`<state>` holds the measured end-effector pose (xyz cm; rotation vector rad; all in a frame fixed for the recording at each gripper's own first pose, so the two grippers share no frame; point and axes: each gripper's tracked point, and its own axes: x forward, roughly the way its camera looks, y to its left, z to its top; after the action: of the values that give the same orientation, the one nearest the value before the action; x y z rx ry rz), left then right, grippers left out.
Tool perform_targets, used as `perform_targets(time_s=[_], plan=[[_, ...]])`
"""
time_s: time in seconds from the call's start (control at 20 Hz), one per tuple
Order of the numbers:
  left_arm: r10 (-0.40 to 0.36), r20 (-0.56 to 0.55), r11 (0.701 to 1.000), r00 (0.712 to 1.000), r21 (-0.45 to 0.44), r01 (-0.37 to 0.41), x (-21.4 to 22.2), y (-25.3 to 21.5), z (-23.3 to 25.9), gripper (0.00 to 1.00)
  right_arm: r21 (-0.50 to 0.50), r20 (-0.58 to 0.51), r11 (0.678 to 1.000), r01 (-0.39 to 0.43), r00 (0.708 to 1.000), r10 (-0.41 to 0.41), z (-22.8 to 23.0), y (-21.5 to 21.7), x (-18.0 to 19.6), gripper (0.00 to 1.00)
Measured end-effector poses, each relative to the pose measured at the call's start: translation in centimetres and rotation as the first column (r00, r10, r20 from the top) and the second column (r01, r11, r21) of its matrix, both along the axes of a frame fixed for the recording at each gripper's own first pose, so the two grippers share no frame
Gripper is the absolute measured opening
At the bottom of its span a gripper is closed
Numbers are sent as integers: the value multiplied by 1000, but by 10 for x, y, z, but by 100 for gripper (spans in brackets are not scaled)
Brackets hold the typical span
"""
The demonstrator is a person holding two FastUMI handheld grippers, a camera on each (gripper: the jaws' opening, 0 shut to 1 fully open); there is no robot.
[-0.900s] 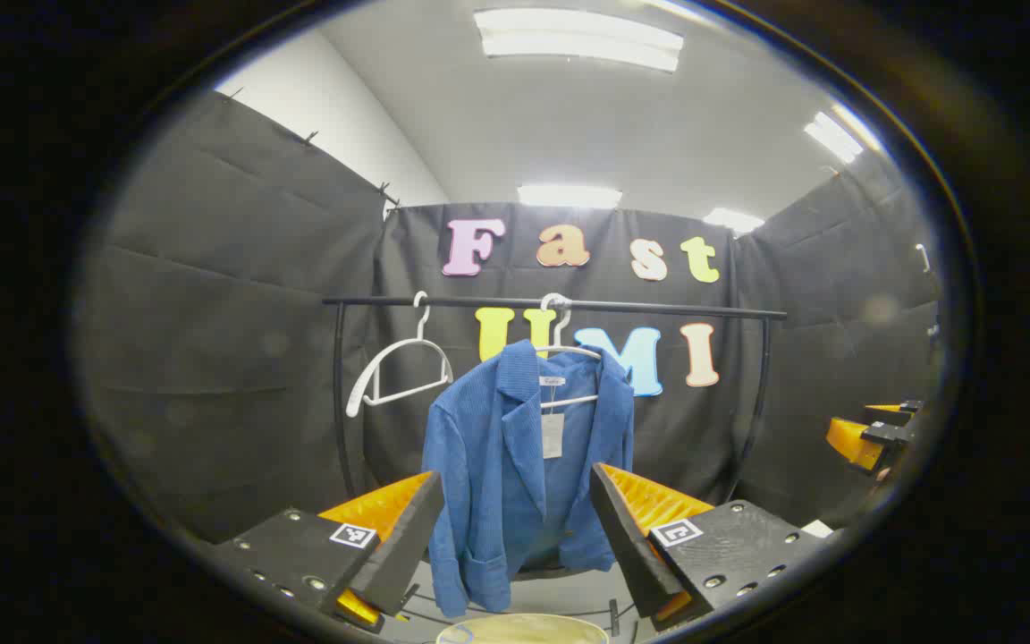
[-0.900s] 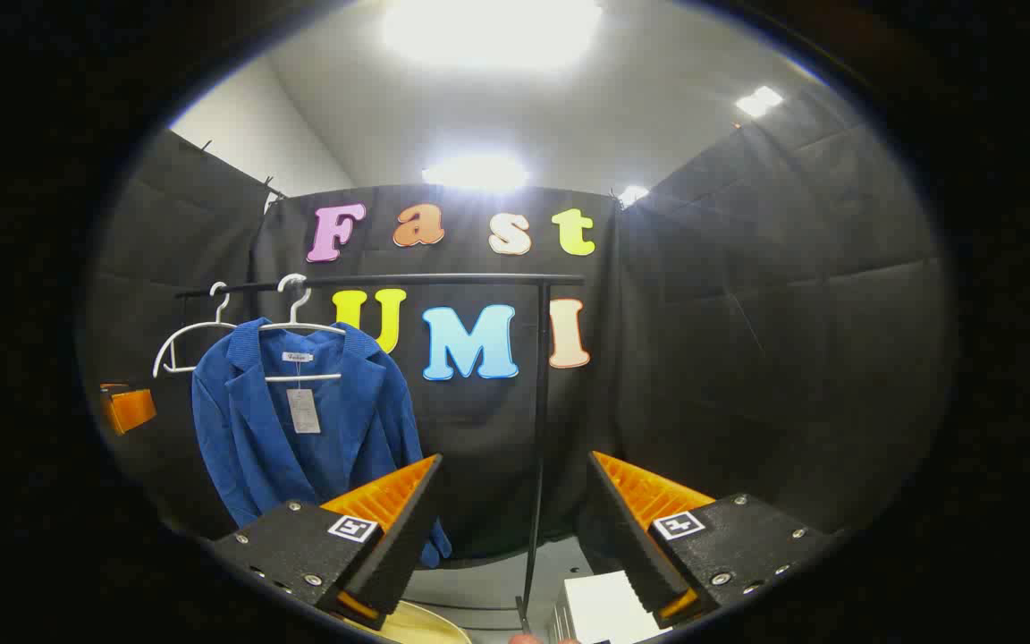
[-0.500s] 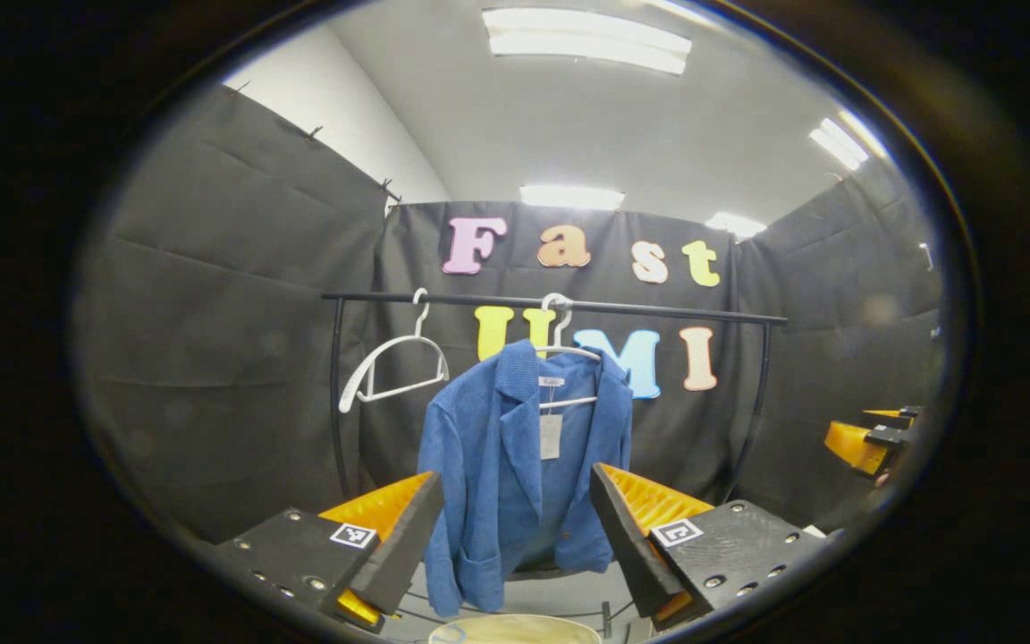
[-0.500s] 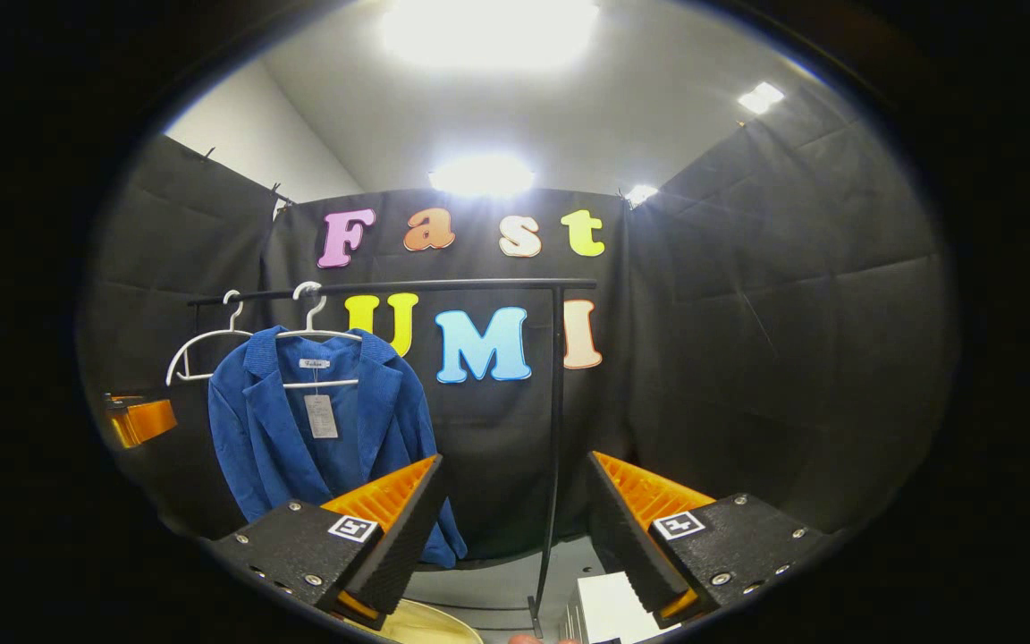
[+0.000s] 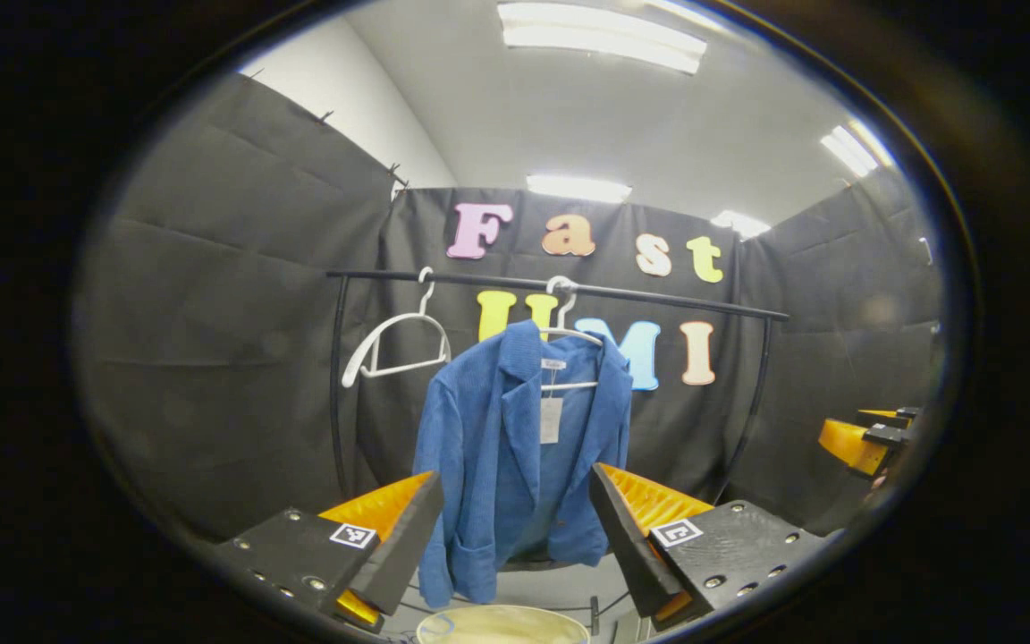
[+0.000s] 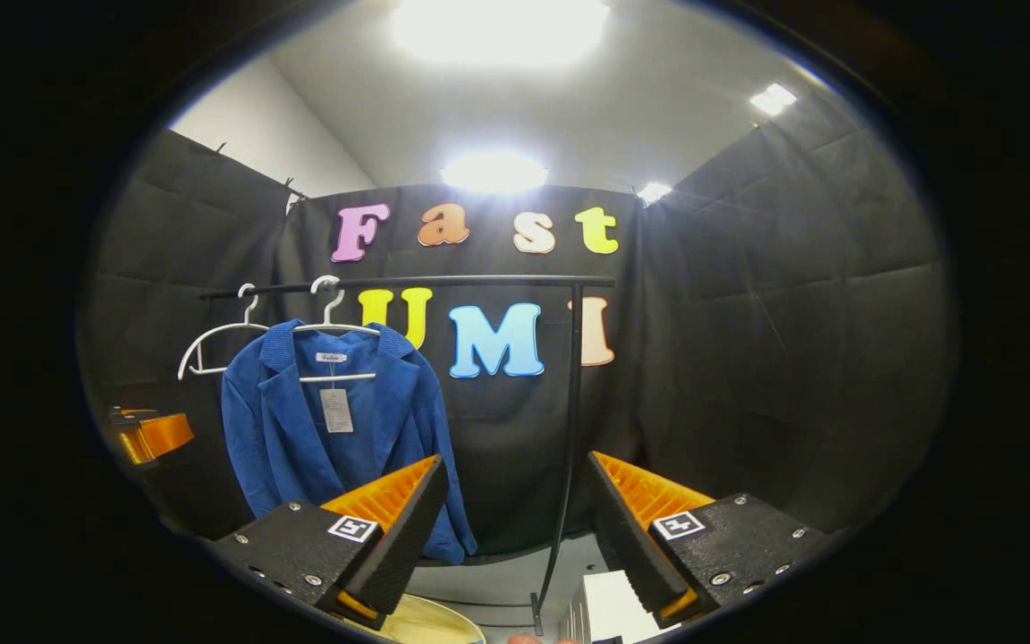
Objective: Grasp the clothes on the hanger with both hands and then place them into the laundry hamper below.
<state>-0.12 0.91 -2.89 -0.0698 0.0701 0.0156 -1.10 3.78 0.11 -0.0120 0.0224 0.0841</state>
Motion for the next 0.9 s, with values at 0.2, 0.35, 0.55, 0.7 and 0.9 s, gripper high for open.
perform_targets(time_s=[0.2, 0.35, 0.55, 0.7, 0.9], plan=[[54, -11, 998, 998, -17, -54, -9, 19, 0, 94, -22, -48, 997, -70, 996, 68, -4, 31, 9, 96], [92, -31, 995, 995, -36, -93, -15, 34, 1, 94, -22, -49, 993, -117, 992, 116, 4, 54, 25, 96], [128, -50, 990, 991, -47, -130, -9, 41, -2, 94, -5, -49, 983, -183, 982, 183, 10, 87, 60, 96], [122, -58, 989, 991, -73, -126, 13, 27, -6, 94, 3, -71, 971, -240, 968, 239, -1, 103, 87, 96], [114, -39, 989, 993, -90, -117, 56, -3, 2, 94, 38, -107, 960, -277, 954, 280, -9, 111, 131, 96]])
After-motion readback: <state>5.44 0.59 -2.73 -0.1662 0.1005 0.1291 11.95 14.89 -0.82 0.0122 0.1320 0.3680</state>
